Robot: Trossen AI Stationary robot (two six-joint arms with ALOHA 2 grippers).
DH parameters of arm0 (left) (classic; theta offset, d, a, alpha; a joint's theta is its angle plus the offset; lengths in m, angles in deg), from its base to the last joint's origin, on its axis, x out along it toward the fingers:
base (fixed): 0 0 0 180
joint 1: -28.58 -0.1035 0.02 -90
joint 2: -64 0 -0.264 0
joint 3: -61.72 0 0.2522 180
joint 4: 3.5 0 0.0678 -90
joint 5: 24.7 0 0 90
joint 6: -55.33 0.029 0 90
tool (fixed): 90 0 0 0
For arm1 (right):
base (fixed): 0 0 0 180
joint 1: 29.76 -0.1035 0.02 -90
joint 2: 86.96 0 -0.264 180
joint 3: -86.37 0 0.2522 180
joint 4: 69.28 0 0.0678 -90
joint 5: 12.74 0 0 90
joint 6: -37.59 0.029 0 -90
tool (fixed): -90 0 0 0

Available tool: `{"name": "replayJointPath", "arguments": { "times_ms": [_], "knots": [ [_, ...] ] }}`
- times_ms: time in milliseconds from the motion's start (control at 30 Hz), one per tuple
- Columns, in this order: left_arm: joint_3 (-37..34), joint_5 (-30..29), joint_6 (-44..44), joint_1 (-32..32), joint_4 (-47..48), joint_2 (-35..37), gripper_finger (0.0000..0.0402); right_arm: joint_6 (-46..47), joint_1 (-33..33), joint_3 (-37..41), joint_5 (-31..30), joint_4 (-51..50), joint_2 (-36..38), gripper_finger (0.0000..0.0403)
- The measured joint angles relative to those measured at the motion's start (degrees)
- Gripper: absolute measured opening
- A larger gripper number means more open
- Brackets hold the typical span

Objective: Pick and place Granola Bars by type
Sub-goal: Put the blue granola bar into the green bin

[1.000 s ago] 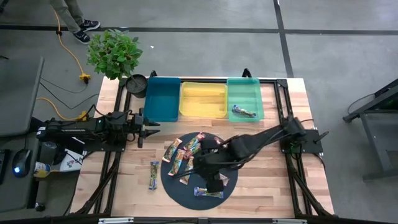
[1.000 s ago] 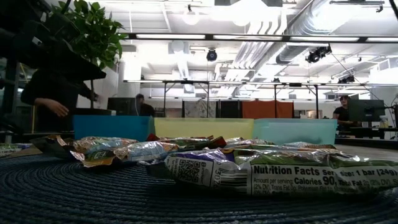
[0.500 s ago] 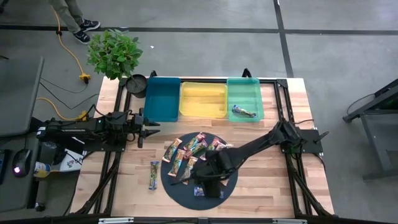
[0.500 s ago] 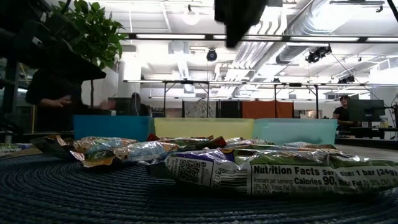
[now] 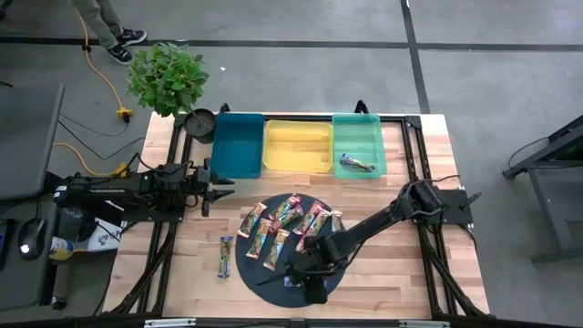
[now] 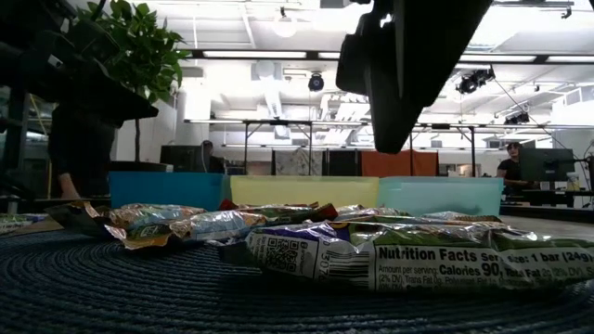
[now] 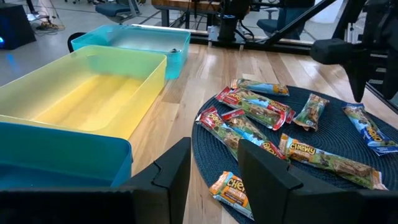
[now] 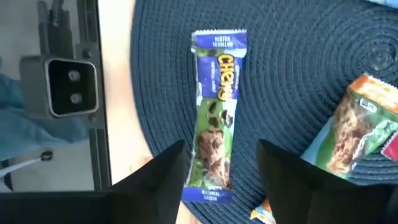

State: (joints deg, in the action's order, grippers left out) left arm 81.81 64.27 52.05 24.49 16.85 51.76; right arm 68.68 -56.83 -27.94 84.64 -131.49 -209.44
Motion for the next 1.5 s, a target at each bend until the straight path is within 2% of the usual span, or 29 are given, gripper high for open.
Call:
{"name": "replayJointPath", "arguments": {
  "times_ms": [367, 867, 1500],
  "knots": [
    [0.0, 0.01, -0.01, 0.0, 0.0, 0.0, 0.0131, -1.09, -0.17, 0.22, -0.85, 3.41, 0.02, 0.0222],
    [0.01, -0.01, 0.01, 0.01, 0.0, -0.01, 0.0131, -2.5, -1.11, 0.11, -5.34, 5.87, -1.33, 0.0223],
    [0.0, 0.02, 0.02, 0.02, 0.02, -0.01, 0.0131, -1.56, -1.1, 0.13, -5.55, 6.63, -3.54, 0.0223]
  ]
}}
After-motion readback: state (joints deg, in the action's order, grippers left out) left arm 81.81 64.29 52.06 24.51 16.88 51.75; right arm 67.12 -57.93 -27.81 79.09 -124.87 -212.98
